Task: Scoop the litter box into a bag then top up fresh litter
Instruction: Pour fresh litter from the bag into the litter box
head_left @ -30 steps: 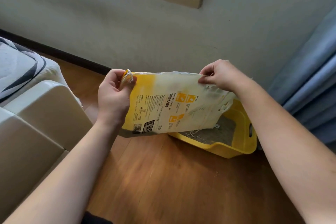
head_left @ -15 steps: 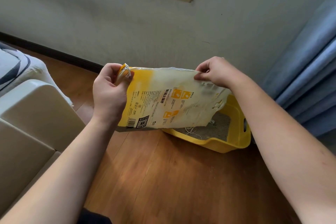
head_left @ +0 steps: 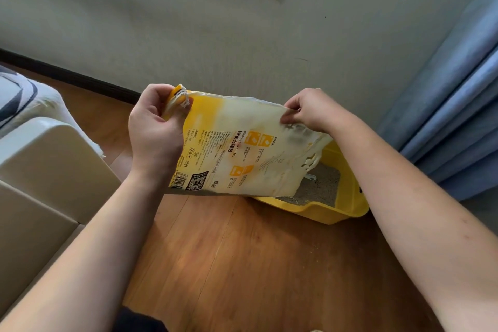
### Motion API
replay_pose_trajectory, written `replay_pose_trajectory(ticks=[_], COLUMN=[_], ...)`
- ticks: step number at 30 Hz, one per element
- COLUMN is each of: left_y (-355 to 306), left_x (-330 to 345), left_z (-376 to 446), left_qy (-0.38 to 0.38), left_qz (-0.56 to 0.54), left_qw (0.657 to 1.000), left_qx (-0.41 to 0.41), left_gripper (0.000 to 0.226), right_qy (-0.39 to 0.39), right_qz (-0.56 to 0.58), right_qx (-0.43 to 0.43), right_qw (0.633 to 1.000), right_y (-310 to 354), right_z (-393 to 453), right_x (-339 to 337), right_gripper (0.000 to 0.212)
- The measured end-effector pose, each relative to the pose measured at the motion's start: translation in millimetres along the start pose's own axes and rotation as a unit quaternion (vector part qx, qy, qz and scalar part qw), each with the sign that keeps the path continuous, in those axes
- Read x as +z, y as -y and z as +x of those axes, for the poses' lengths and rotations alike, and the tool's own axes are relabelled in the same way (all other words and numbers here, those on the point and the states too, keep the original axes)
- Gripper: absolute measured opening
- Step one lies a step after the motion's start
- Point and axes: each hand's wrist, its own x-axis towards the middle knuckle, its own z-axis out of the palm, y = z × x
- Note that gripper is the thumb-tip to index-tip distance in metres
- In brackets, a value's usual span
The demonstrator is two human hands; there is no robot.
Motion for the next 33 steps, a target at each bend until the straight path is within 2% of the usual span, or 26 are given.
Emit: replay_pose_trajectory(ticks=[11,19,33], left_y=[1.5,-8.7,-4.8], left_x=[11.4,41.1,71.0], left_z=[2.3,8.3,7.2], left_qy=[0.010,0.017,0.009], left_qz=[0.009,0.004,-0.013], left_qw=[1.000,0.999,1.000], left_qx=[0.026,0.039,0.024], left_gripper=[0.018,0.019,0.017], right_qy=[-0.019,-0.054,-0.097], right_qz=[-0.006,0.007,0.001], right_qx=[0.019,0.060,0.098], right_qw=[1.000,0.997,0.990], right_y=[-6.1,-24.8,-48.5], right_z=[2.0,-3.4,-6.6], right_x=[-2.0,-22.4,-27.8], right_gripper=[0.001,0.005,0.007])
